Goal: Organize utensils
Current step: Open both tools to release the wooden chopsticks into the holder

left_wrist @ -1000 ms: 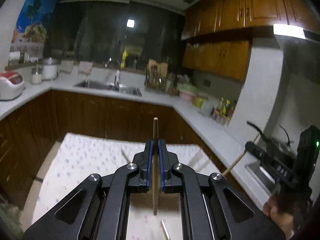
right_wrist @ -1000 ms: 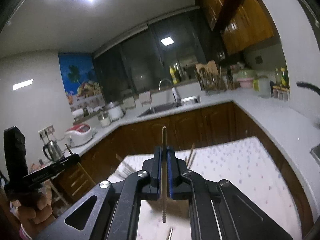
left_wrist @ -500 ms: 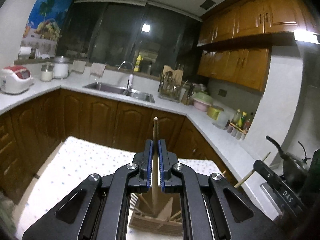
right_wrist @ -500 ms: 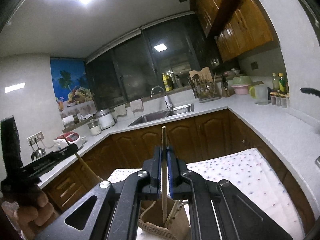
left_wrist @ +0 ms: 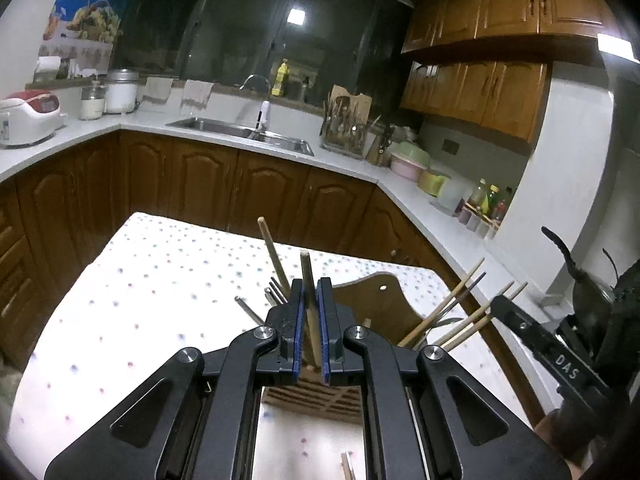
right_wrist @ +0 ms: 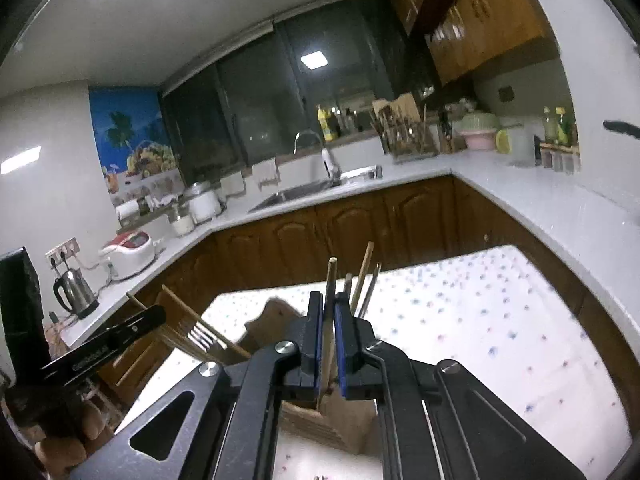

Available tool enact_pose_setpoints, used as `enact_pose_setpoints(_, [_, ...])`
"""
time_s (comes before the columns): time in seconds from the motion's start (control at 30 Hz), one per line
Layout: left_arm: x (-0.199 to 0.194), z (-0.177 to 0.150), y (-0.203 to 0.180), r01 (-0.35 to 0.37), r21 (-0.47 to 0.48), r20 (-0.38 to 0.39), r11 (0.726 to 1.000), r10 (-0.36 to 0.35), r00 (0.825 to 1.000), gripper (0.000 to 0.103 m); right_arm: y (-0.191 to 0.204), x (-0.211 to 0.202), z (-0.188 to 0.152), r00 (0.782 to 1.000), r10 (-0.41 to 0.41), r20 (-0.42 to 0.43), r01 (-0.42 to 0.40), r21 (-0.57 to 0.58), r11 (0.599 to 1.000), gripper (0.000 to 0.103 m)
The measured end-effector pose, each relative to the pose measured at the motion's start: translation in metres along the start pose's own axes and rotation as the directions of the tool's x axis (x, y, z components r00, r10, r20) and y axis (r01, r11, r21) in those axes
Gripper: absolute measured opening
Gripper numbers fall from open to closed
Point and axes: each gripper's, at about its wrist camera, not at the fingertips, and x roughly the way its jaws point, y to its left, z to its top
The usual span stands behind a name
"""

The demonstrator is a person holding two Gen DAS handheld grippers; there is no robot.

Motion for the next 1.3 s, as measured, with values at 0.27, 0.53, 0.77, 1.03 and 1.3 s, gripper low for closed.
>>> enact_pose_setpoints(0.27, [0.005,-0.005,0.002,-0.008,0.015,-0.034,1.0,0.008,0.999,0.006,0.005,0.007,-0.008,0.999,-0.007,-0.043,0.006,-0.007,1.0,0.006])
enact_pose_setpoints(0.53, [0.005,-0.007,0.001,-0.007,0.017,-0.036,1.0,0.008,0.999,0.007,0.004,0.006,-0.008,0.999,-0.006,-0.045,0.006,-0.003,1.0,0.006])
enact_pose_setpoints(0.77, [0.004,-0.007,0.003,-0.005,0.003,-0.047,1.0,0.005,0.999,0.007,0.0,0.009,-0.008,0.998,0.001,-0.055,-0.001,0.013,1.0,0.006])
enact_pose_setpoints(1.03, [-0.004,-0.006,0.003,-0.004,-0.01,-0.053,1.0,0.003,0.999,0.009,-0.003,0.004,-0.007,0.999,0.006,-0.048,-0.004,0.038,0.999,0.011])
enact_pose_setpoints(1.3, [-0.037,-0.011,0.0,-0.053,0.02,0.014,0.998,0.053,0.998,0.061,-0.004,-0.012,-0.007,1.0,0.005,-0.021,-0.004,0.05,0.999,0.052])
